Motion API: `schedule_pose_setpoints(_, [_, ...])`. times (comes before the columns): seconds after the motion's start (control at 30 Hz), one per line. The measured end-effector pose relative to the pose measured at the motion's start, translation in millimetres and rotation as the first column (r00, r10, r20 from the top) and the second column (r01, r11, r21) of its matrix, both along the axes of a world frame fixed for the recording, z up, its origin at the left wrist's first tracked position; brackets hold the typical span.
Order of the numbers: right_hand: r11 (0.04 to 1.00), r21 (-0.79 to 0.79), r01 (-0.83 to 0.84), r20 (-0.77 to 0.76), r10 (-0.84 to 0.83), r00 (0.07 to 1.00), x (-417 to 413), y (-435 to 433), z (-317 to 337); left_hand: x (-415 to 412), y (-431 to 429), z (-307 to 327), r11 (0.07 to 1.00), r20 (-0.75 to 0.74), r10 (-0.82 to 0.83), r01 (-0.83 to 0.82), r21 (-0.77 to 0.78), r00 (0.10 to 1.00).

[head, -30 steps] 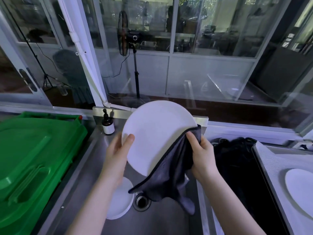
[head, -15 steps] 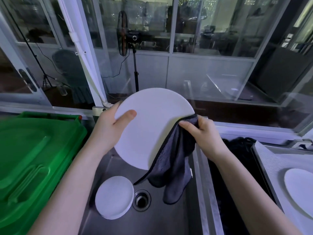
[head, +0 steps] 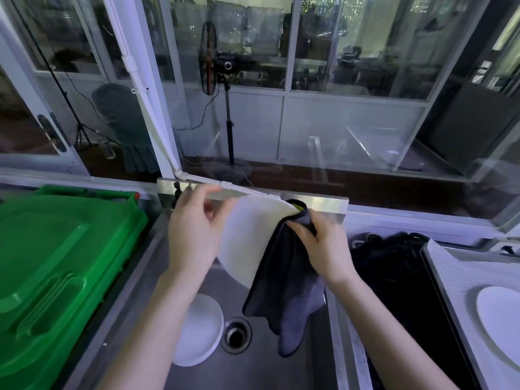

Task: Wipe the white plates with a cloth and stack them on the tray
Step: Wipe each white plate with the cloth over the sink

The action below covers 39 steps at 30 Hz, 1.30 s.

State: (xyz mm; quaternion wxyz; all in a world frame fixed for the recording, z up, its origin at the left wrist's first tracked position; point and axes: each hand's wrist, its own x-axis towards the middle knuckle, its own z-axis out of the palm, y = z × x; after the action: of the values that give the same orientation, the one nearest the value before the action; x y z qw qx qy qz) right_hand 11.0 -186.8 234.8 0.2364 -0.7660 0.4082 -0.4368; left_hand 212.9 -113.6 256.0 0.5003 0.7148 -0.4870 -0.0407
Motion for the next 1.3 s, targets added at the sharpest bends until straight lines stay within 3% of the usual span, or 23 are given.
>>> schedule_pose_setpoints(0.03, [0.997,-0.017,0.078,0.034,-0.077,0.996,0,7,-8,-3,6,-8,0.998,-0.132,0.067,-0.065,0.021,0.989])
schedule_pose_setpoints(0.07, [0.990,-0.035,0.135,0.065,-0.133,0.989,1,16,-15,-11,9,-11,0.995,-0.387,0.062,-0.025,0.100,0.920])
schedule_pose_setpoints(0.13, [0.979,-0.128,0.158,0.065,-0.150,0.986,6,33,-25,-29,6,-16,0.965,-0.830,0.076,0.169,0.200,0.552])
schedule_pose_setpoints(0.2, [0.960,-0.265,0.090,-0.023,-0.100,0.995,10,48,-33,-41,-1,-13,0.959,-0.967,0.104,0.235,0.160,0.235])
schedule_pose_setpoints(0.27, [0.938,-0.348,0.004,-0.150,-0.060,0.987,13,61,-43,-43,-7,-14,0.962,-0.992,0.085,0.253,0.106,0.094])
schedule_pose_setpoints(0.43, [0.923,-0.338,-0.184,-0.221,0.112,0.969,11,75,-53,-40,-6,-23,0.974,-0.993,0.116,0.197,0.114,0.004])
schedule_pose_setpoints(0.57, [0.963,-0.023,-0.270,-0.067,0.268,0.961,8,78,-53,-33,7,-33,0.970,-0.999,0.027,0.241,0.035,0.035])
schedule_pose_setpoints(0.7, [0.982,0.190,0.005,0.237,-0.050,0.970,14,70,-37,-26,12,-35,0.955,-0.994,-0.088,0.291,-0.064,0.069])
schedule_pose_setpoints(0.83, [0.957,0.283,0.063,0.380,-0.172,0.909,22,66,-23,-27,9,-38,0.962,-0.974,-0.161,0.248,-0.118,0.162])
schedule_pose_setpoints(0.97, [0.993,0.091,-0.081,0.139,0.068,0.988,40,92,-25,-32,10,-40,0.963,-0.959,-0.235,0.170,-0.208,0.159])
schedule_pose_setpoints(1.1, [0.973,-0.128,-0.192,-0.168,0.170,0.971,47,103,-37,-28,16,-38,0.961,-0.968,-0.241,0.158,-0.228,0.066])
schedule_pose_setpoints(1.2, [0.965,-0.072,-0.253,-0.250,0.228,0.941,54,96,-29,-29,19,-42,0.945,-0.969,-0.247,0.227,-0.236,0.022])
schedule_pose_setpoints(1.3, [0.974,-0.007,-0.228,-0.170,0.224,0.960,62,78,-20,-31,22,-43,0.953,-0.976,-0.217,0.222,-0.206,0.022])
